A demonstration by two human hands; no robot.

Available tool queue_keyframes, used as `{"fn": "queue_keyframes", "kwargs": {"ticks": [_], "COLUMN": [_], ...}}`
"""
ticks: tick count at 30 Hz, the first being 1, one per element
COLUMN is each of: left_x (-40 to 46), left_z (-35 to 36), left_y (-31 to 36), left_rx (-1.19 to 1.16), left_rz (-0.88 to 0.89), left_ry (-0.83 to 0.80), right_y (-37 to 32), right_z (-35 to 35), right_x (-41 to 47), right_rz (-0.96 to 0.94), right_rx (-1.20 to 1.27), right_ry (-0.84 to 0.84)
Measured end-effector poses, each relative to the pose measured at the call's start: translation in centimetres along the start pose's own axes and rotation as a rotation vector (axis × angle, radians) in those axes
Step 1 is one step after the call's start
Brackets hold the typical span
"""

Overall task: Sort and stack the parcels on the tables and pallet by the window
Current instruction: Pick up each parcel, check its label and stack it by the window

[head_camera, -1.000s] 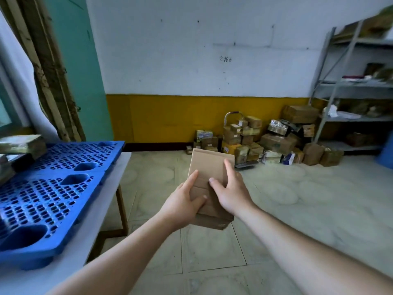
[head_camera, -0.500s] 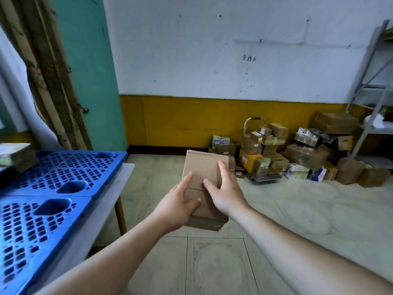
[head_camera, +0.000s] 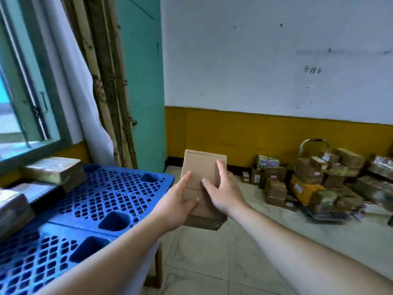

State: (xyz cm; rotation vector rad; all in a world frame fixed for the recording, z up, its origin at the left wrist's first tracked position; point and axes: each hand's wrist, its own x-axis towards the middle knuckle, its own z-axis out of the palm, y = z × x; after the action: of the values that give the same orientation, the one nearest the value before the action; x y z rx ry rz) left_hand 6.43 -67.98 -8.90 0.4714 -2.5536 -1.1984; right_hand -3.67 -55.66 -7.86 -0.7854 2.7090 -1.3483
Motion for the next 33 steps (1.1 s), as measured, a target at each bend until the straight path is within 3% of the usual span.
{"fn": "queue_keyframes", "kwargs": {"ticks": [4,18,25,33], "left_x": [1.8,-1.4,-6.7,-13.5], "left_z": [-4.9,-20.8,-23.8,-23.3], "left_y": [-3.7,-16.3,-17.6,-18.4], "left_rx": [-0.012,0.008,0.068,0.197], "left_rz": [-0.086,-0.533,-0.754,-0.949], "left_ry": [0.083,0.640,0.870,0.949], "right_y": [-4.0,-19.8,-25.4,-27.7], "right_z": [5.3,28.8,35.5,38.3], "right_x": [4.4,11.0,7.1,0.4], "right_rz": [-0.097,-0.509,-0.722,-0.839], "right_rx": [0.011,0.128,0.225,0.222], "right_ry": [-0.120,-0.731,-0.991,-1.173]}}
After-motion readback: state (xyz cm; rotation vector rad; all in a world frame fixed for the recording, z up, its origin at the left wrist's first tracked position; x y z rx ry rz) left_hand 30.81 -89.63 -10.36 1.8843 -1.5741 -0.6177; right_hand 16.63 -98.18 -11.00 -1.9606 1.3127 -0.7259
